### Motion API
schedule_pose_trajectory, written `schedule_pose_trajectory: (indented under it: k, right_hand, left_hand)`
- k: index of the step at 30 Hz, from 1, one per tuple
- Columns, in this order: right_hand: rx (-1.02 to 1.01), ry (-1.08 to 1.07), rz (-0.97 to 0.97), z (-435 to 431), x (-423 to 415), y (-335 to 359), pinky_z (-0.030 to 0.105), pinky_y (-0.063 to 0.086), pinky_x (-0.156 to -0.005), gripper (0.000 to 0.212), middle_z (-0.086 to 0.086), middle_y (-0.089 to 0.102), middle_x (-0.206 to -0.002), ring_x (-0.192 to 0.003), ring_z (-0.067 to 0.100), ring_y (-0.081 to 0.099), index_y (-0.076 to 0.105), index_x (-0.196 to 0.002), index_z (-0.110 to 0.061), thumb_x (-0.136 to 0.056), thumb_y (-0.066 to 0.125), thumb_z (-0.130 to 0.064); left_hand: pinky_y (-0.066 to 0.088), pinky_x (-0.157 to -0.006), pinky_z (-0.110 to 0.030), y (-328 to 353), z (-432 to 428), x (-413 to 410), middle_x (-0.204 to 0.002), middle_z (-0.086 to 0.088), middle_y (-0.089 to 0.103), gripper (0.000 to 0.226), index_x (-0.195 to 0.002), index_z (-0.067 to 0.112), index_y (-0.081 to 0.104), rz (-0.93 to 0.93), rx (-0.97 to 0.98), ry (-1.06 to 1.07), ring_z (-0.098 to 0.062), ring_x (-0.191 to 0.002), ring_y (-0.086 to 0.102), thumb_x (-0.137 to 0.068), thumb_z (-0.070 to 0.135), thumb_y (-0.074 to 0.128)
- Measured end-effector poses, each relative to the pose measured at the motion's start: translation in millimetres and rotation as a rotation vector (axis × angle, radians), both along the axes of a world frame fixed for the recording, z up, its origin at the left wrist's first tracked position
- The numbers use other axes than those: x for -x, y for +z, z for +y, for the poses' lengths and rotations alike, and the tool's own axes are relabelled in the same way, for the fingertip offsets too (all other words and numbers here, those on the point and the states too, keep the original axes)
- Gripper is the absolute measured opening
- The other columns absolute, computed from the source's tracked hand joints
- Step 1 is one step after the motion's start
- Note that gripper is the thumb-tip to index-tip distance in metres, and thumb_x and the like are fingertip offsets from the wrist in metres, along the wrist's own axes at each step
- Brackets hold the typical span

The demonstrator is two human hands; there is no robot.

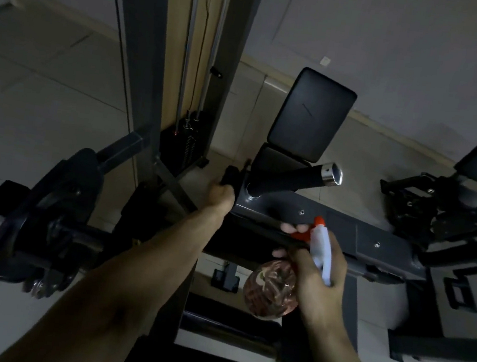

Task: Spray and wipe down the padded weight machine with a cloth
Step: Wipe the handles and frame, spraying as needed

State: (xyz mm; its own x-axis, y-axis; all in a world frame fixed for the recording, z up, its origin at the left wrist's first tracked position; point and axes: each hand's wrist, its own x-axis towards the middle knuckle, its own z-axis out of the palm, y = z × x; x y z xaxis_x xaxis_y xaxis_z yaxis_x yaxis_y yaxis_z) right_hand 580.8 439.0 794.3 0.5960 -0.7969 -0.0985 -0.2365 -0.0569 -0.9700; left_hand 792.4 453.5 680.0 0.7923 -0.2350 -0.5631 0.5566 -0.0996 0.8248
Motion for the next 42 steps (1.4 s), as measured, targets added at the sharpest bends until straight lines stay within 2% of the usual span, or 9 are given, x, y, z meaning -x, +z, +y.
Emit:
schedule_pose_trajectory:
  k: [6, 11, 14, 19, 23, 28, 34, 38, 42]
  right_hand:
    - [0.012, -0.006, 0.011, -1.7, -4.4, -2.4, 0.062, 0.059, -0.086, 0.033, 0.015, 0.075, -0.108, -0.084, 0.037, 0.075, 0.067, -0.115, -0.006, -0.094, 0.048, 0.013]
    - [0.009, 0.03, 0.015, 2.8, -0.6, 0.5, 0.057, 0.061, -0.086, 0.033, 0.007, 0.076, -0.11, -0.084, 0.033, 0.076, 0.065, -0.115, -0.007, -0.095, 0.048, 0.013]
    - [0.023, 0.032, 0.009, 3.0, 2.8, -2.6, 0.058, 0.06, -0.087, 0.033, 0.007, 0.076, -0.112, -0.083, 0.035, 0.075, 0.066, -0.114, -0.008, -0.095, 0.048, 0.013]
    - [0.036, 0.035, -0.021, -3.3, 14.4, 2.1, 0.052, 0.063, -0.08, 0.03, 0.008, 0.076, -0.113, -0.081, 0.037, 0.074, 0.064, -0.111, -0.004, -0.094, 0.048, 0.015]
    - [0.031, 0.001, -0.078, -15.7, 42.8, 17.8, 0.048, 0.063, -0.077, 0.029, 0.009, 0.076, -0.112, -0.081, 0.037, 0.074, 0.064, -0.108, -0.003, -0.094, 0.048, 0.016]
    - [-0.037, -0.086, -0.183, -31.6, 68.0, 32.2, 0.041, 0.062, -0.074, 0.022, 0.014, 0.077, -0.107, -0.076, 0.034, 0.073, 0.06, -0.109, 0.003, -0.096, 0.046, 0.014]
    - [-0.025, -0.105, -0.182, -31.8, 58.0, 31.6, 0.044, 0.061, -0.074, 0.023, 0.014, 0.077, -0.105, -0.072, 0.033, 0.072, 0.06, -0.109, 0.002, -0.093, 0.047, 0.011]
    - [-0.027, -0.063, -0.168, -30.3, 53.6, 24.8, 0.051, 0.061, -0.081, 0.026, 0.01, 0.077, -0.111, -0.077, 0.035, 0.073, 0.062, -0.11, -0.006, -0.096, 0.047, 0.01]
    - [-0.023, -0.073, -0.148, -27.8, 60.1, 22.3, 0.048, 0.062, -0.078, 0.025, 0.011, 0.077, -0.11, -0.077, 0.036, 0.074, 0.063, -0.107, -0.005, -0.096, 0.047, 0.011]
  left_hand:
    - [0.04, -0.055, -0.027, -21.7, 37.2, 54.0, -0.076, -0.004, 0.058, 0.015, -0.107, 0.008, 0.062, 0.043, -0.08, -0.012, -0.018, -0.064, 0.056, -0.102, 0.014, 0.05]
    - [0.049, -0.075, -0.035, -10.6, 11.5, 10.7, -0.104, -0.016, 0.069, 0.03, -0.116, 0.002, 0.066, 0.23, 0.005, 0.081, -0.036, -0.097, 0.067, -0.104, 0.018, 0.045]
    - [0.057, -0.078, -0.039, -15.2, 18.2, 50.7, -0.096, -0.009, 0.069, 0.03, -0.119, 0.008, 0.067, 0.254, -0.015, 0.171, -0.032, -0.089, 0.068, -0.1, 0.02, 0.046]
    - [0.06, -0.085, -0.049, 3.9, -3.4, 79.9, -0.109, -0.016, 0.07, 0.031, -0.12, 0.007, 0.064, 0.618, 0.313, 0.385, -0.036, -0.097, 0.069, -0.104, 0.025, 0.045]
    - [0.056, -0.095, -0.05, 19.3, -24.8, 103.1, -0.116, -0.017, 0.066, 0.032, -0.122, 0.006, 0.062, 0.562, 0.276, 0.312, -0.037, -0.105, 0.066, -0.105, 0.02, 0.039]
    - [0.054, -0.055, -0.034, 21.8, -52.3, 141.8, -0.112, -0.012, 0.067, 0.028, -0.117, 0.008, 0.058, 0.591, 0.237, 0.049, -0.033, -0.1, 0.069, -0.108, 0.027, 0.04]
    - [0.058, -0.086, -0.043, -8.5, -34.2, 108.3, -0.132, -0.01, 0.065, 0.038, -0.137, 0.006, 0.058, 0.534, 0.307, -0.061, -0.027, -0.109, 0.065, -0.102, 0.018, 0.047]
    - [0.054, -0.069, -0.046, -11.5, -7.7, 76.8, -0.115, -0.015, 0.07, 0.027, -0.118, 0.008, 0.066, 0.58, 0.262, 0.217, -0.033, -0.1, 0.066, -0.099, 0.011, 0.048]
    - [0.051, -0.05, -0.035, 9.6, -34.6, 106.4, -0.098, -0.019, 0.068, 0.022, -0.116, 0.005, 0.064, 0.67, 0.247, 0.022, -0.032, -0.082, 0.066, -0.104, 0.015, 0.048]
